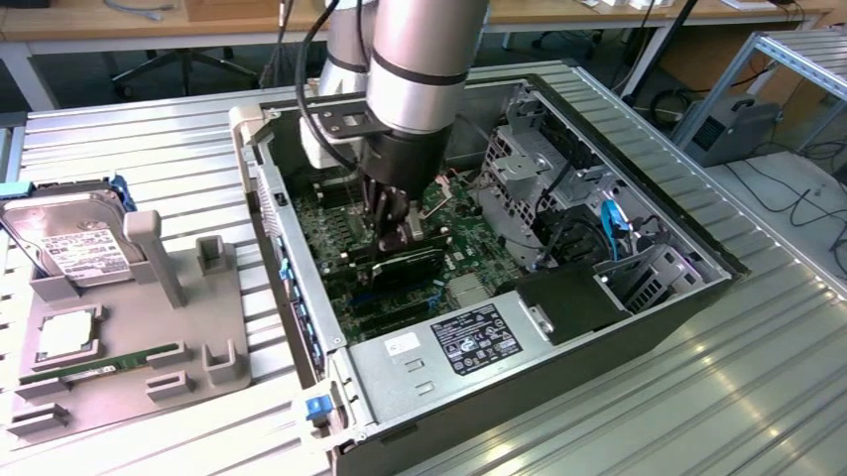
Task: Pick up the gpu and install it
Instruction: 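Press down on the gpu until it lock into place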
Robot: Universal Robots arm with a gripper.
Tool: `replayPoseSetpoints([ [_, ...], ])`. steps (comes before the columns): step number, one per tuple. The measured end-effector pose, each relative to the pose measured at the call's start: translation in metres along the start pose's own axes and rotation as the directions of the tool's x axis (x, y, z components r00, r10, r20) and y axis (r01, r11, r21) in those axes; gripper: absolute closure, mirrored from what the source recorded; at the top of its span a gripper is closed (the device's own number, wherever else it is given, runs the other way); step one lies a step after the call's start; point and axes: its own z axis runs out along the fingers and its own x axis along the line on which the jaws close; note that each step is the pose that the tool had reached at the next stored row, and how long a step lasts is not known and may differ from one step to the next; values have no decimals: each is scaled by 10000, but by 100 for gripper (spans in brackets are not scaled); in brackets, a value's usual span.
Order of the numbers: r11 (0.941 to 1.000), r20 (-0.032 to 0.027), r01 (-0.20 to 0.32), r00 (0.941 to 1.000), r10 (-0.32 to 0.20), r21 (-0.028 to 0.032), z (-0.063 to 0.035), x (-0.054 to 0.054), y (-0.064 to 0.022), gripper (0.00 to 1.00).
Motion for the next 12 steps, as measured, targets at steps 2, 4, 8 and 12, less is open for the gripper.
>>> replayPoseSetpoints([
  [2,10000,-1,1,10000,-1,-33,-7,0,-78,89],
  [4,10000,-1,3,10000,-3,-62,-14,1,-154,89],
  [8,10000,-1,5,10000,-5,-90,-54,3,-225,89],
  [12,9999,-1,5,10000,-5,-103,-97,5,-245,89],
])
